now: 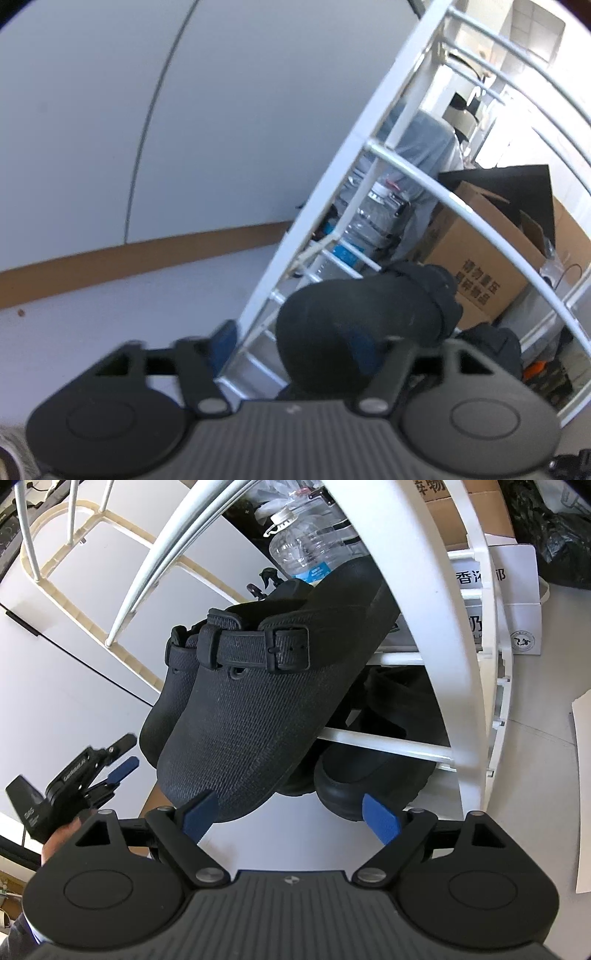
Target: Organize scattered shoes
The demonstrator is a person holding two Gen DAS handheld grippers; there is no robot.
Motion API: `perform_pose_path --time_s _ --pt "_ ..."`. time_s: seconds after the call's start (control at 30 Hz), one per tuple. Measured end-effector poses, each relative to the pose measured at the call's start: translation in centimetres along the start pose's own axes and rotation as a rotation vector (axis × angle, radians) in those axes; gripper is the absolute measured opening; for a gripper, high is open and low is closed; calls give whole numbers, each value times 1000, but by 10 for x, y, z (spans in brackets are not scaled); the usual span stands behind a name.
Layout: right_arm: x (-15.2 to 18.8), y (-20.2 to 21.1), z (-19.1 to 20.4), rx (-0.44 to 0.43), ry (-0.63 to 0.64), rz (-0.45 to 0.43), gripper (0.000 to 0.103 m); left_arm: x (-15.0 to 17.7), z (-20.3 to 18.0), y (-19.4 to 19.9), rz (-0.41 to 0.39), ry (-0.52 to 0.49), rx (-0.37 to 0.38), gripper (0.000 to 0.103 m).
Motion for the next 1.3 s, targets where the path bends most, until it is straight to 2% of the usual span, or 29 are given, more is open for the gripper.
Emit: perform_pose_path --time_s 0.1,0.23,0.43,0.7,0.9,1.03,1.13,1.3 --pt "1 -2 1 -3 6 8 92 0 -10 -8 24 -18 22 77" --pt "2 -3 0 -4 8 13 92 4 -27 -13 49 -88 -3 75" --pt "2 -1 0 -5 4 7 92 15 -37 -8 77 -110 7 70" --pt "5 -1 2 -9 1 6 92 25 -52 -3 124 -157 -15 67" --pt "5 1 3 -11 -2 -3 92 35 -59 -3 134 -134 13 63" --pt "4 2 1 -5 -8 -7 92 40 -75 -14 155 -167 51 59" --pt "5 4 0 5 -10 -7 92 44 -84 -15 162 -178 50 58" --pt "7 10 6 28 3 -18 92 45 -90 3 139 -147 47 59"
Point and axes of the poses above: each gripper's, at about its wrist camera, not at the fingertips, and y roughly against the way its jaws point, z to its left, x to its underside, the point moved 7 cm from there along -y, roughly the way its jaws point, and after that the axes turned 10 degrees about z, right-handed, at the moved point
